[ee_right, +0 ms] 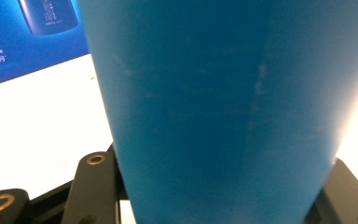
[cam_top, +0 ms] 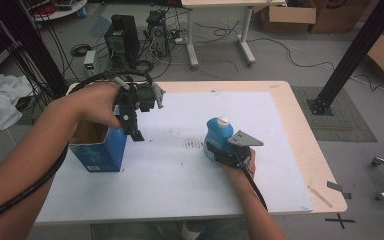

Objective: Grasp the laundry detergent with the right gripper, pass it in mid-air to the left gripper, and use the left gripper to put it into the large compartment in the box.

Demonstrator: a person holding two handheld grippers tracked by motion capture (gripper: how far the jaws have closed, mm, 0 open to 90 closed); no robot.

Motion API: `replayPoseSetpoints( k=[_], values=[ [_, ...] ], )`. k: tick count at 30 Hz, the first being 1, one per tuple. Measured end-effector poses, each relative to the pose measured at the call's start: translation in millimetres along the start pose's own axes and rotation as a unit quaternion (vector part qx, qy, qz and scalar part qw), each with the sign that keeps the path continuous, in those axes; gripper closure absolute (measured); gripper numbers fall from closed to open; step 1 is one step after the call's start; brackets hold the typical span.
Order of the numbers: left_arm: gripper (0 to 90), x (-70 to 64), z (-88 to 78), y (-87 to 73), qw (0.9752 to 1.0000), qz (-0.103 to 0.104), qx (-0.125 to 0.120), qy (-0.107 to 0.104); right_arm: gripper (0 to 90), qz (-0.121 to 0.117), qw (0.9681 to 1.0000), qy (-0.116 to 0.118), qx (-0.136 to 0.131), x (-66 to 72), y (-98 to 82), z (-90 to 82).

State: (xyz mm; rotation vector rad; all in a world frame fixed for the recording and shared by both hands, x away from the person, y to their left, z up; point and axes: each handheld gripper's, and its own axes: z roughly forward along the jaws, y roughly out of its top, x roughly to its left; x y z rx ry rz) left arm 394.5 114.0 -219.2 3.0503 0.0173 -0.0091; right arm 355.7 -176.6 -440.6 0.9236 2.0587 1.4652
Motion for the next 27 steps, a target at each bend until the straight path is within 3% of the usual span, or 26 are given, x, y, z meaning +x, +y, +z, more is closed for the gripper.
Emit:
replayPoseSetpoints(
  k=[7, 12, 13, 14, 15, 16, 20, 24, 25, 26, 27],
  values=[
    [0.1, -1.0, -2.5, -1.5, 1.0, -0.001, -0.003, 0.001, 45.1, -0.005, 0.9999, 0.013, -0.003, -3.1, 7.8, -4.2],
    [0.1, -3.7, -5.1, 0.7, 1.0, 0.003, -0.002, 0.0, 45.0, -0.021, 0.9974, 0.069, -0.007, -6.7, 27.8, -14.0],
    [0.1, -3.7, -5.1, 0.7, 1.0, 0.003, -0.002, 0.0, 45.0, -0.021, 0.9974, 0.069, -0.007, -6.7, 27.8, -14.0],
    [0.1, -4.8, -6.1, 2.3, 1.0, 0.005, -0.002, 0.0, 45.0, -0.025, 0.9951, 0.095, -0.008, -6.8, 34.0, -17.2],
    [0.1, -4.8, -6.1, 2.3, 1.0, 0.005, -0.002, 0.0, 45.0, -0.025, 0.9951, 0.095, -0.008, -6.8, 34.0, -17.2],
    [0.1, -6.1, -6.6, 4.1, 1.0, 0.006, -0.002, -0.002, 45.0, -0.033, 0.9923, 0.119, -0.007, -5.8, 39.9, -20.4],
    [0.1, -8.5, -7.5, 9.2, 0.9999, 0.013, 0.0, -0.003, 45.0, -0.052, 0.9849, 0.165, -0.003, -1.8, 50.7, -24.4],
    [0.1, -11.4, -8.2, 15.5, 0.9998, 0.02, -0.001, -0.005, 45.1, -0.081, 0.9748, 0.208, 0.007, 6.6, 61.1, -25.2],
    [0.1, -11.4, -8.2, 15.5, 0.9998, 0.02, -0.001, -0.005, 45.1, -0.081, 0.9748, 0.208, 0.007, 6.6, 61.1, -25.2],
    [0.1, -13.1, -8.2, 18.8, 0.9997, 0.025, -0.001, -0.006, 45.1, -0.092, 0.9695, 0.227, 0.011, 11.6, 65.7, -24.3],
    [0.1, -13.1, -8.2, 18.8, 0.9997, 0.025, -0.001, -0.006, 45.2, -0.094, 0.9667, 0.238, 0.012, 13.4, 67.7, -23.5]
  ],
)
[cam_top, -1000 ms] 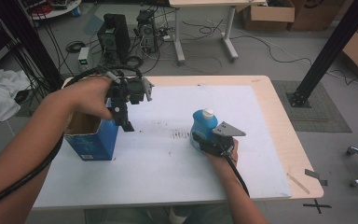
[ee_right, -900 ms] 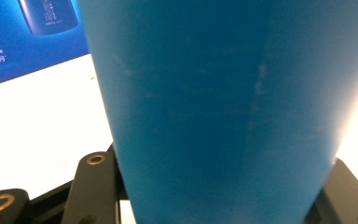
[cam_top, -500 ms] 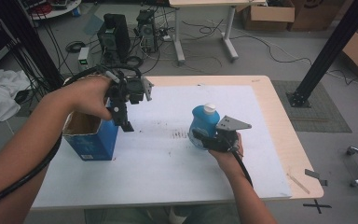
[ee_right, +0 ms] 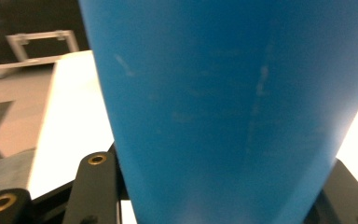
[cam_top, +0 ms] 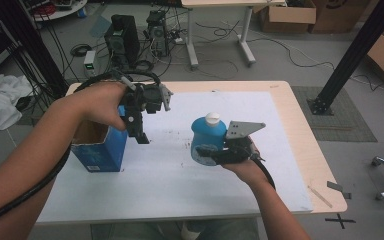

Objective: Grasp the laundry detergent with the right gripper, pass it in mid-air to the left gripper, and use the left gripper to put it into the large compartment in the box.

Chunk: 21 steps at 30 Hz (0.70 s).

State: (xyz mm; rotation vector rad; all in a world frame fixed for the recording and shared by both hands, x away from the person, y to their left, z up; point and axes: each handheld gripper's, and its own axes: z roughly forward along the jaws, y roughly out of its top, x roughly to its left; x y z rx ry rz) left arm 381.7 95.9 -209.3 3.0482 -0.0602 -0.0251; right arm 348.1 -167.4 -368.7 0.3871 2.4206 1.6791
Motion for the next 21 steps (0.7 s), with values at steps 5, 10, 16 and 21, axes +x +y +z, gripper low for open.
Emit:
replayPoseSetpoints(
  k=[5, 10, 16, 21],
  values=[
    [0.1, -7.0, 1.2, 9.6, 0.9999, 0.014, 0.0, -0.003, 45.3, -0.016, 0.999, 0.041, 0.006, 3.5, 8.2, 7.8],
    [0.1, -11.9, 0.4, 15.3, 0.9998, 0.021, 0.0, -0.004, 45.3, -0.022, 0.9977, 0.063, 0.012, 5.5, 9.4, 15.2],
    [0.1, -16.1, -0.7, 21.1, 0.9996, 0.027, 0.004, -0.007, 45.3, -0.029, 0.995, 0.092, 0.024, 9.2, 10.1, 26.9],
    [0.1, -19.5, 0.6, 26.7, 0.9995, 0.03, 0.004, -0.01, 45.3, -0.036, 0.9934, 0.105, 0.03, 11.7, 13.2, 38.8]
  ],
)
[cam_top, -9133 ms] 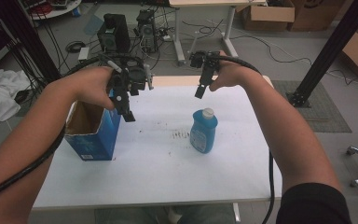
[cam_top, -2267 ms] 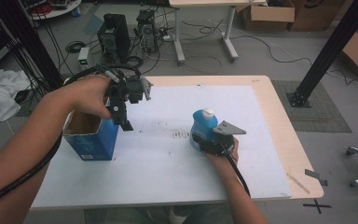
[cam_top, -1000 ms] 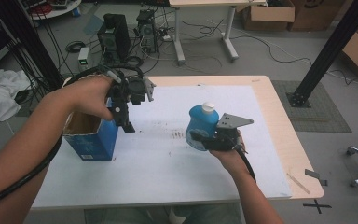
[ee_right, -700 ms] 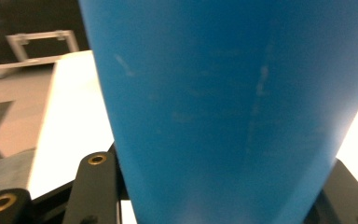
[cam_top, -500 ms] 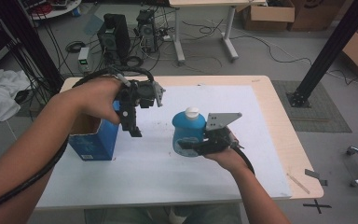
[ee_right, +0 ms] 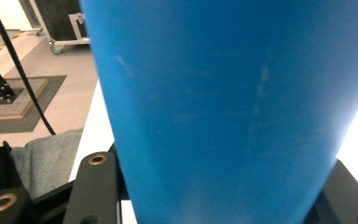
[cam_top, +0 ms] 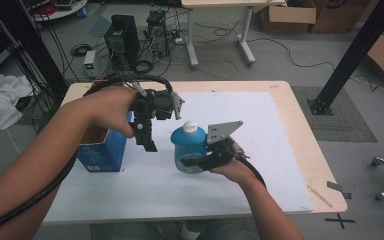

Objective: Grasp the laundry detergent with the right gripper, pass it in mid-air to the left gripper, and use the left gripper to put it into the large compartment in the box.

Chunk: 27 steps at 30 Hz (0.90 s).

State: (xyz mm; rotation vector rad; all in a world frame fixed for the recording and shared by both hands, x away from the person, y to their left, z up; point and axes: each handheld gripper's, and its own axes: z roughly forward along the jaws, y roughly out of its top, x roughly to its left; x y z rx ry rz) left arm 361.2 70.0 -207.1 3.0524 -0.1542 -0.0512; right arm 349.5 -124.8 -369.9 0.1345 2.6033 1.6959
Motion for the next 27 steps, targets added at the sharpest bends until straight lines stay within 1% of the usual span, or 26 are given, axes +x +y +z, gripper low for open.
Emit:
replayPoseSetpoints(
  k=[1, 2, 5, 6, 7, 8, 14, 15, 17, 19, 22, 27],
  values=[
    [0.1, 0.0, 0.0, 0.0, 1.0, 0.0, 0.0, 0.0, 45.3, 0.0, 1.0, 0.0, 0.0, 0.0, 0.0, 0.0],
    [0.1, -0.8, 0.0, 1.4, 1.0, 0.001, 0.0, 0.0, 45.3, -0.001, 1.0, 0.004, -0.001, -0.9, 2.5, 5.0],
    [0.1, -2.9, -0.5, 4.7, 1.0, 0.004, -0.001, 0.0, 45.3, -0.003, 1.0, 0.005, -0.001, -1.3, 4.6, 9.1],
    [0.1, -3.8, -0.7, 6.3, 1.0, 0.005, 0.0, -0.001, 45.3, -0.006, 0.9999, 0.008, -0.002, -1.6, 7.2, 13.8],
    [0.1, -3.8, -0.7, 6.3, 1.0, 0.005, 0.0, -0.001, 45.3, -0.006, 0.9999, 0.008, -0.002, -1.6, 7.2, 13.8],
    [0.1, -4.9, -0.2, 7.6, 1.0, 0.003, -0.001, -0.001, 45.3, -0.009, 0.9999, 0.009, -0.003, -1.5, 10.0, 18.5],
    [0.1, -4.8, 0.7, 10.9, 1.0, 0.005, 0.002, 0.0, 45.3, -0.018, 0.9996, 0.021, -0.008, 1.5, 20.4, 32.1],
    [0.1, -5.0, 0.9, 11.7, 1.0, 0.005, 0.002, 0.0, 45.3, -0.018, 0.9996, 0.021, -0.008, 1.5, 20.4, 32.1],
    [0.1, -5.2, 1.8, 13.3, 1.0, 0.005, 0.004, -0.001, 45.3, -0.023, 0.9993, 0.027, -0.013, 3.6, 25.2, 39.3],
    [0.1, -5.5, 2.4, 13.9, 1.0, 0.003, 0.005, -0.001, 45.3, -0.023, 0.9992, 0.03, -0.013, 4.9, 27.4, 42.7],
    [0.1, -5.6, 3.8, 15.6, 0.9999, 0.006, 0.009, -0.001, 45.3, -0.025, 0.9991, 0.032, -0.016, 5.3, 30.5, 47.6],
    [0.1, -6.3, 5.4, 16.1, 0.9999, 0.005, 0.009, 0.001, 45.3, -0.024, 0.999, 0.034, -0.02, 4.8, 33.2, 51.8]
  ],
)
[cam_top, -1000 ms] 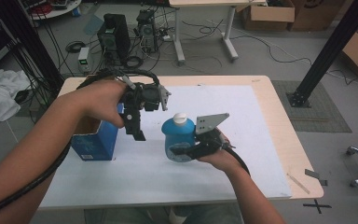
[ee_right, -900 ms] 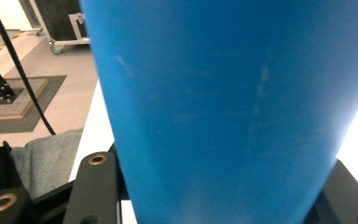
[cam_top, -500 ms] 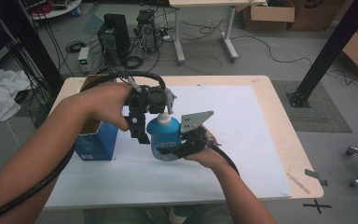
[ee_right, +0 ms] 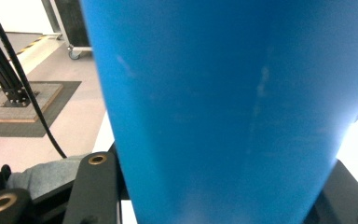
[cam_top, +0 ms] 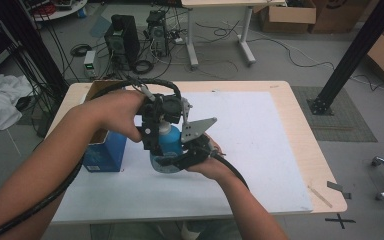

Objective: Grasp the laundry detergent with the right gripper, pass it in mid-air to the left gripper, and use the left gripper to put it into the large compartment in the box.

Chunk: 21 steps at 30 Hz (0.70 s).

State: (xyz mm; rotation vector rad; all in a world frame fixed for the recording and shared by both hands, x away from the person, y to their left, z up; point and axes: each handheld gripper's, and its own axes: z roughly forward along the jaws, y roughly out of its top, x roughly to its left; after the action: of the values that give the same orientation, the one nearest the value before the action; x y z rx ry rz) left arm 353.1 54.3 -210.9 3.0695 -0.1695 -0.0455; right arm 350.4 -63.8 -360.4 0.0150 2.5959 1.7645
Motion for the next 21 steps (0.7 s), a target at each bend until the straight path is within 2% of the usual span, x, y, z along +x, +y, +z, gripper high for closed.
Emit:
replayPoseSetpoints(
  k=[10, 11, 21],
  values=[
    [1.5, 0.7, 5.6, -1.6, 0.9999, -0.004, 0.013, 0.006, 45.3, 0.002, 1.0, -0.004, -0.004, -2.6, 3.1, 3.3],
    [1.5, 0.9, 6.5, -2.0, 0.9999, -0.007, 0.012, 0.006, 45.3, 0.008, 0.9999, 0.0, -0.007, -1.6, 3.6, 3.6],
    [13.8, 1.7, 6.0, -2.3, 0.9999, -0.007, 0.015, 0.001, 45.3, 0.009, 0.9999, 0.002, -0.007, -3.0, 2.5, 7.6]
  ],
)
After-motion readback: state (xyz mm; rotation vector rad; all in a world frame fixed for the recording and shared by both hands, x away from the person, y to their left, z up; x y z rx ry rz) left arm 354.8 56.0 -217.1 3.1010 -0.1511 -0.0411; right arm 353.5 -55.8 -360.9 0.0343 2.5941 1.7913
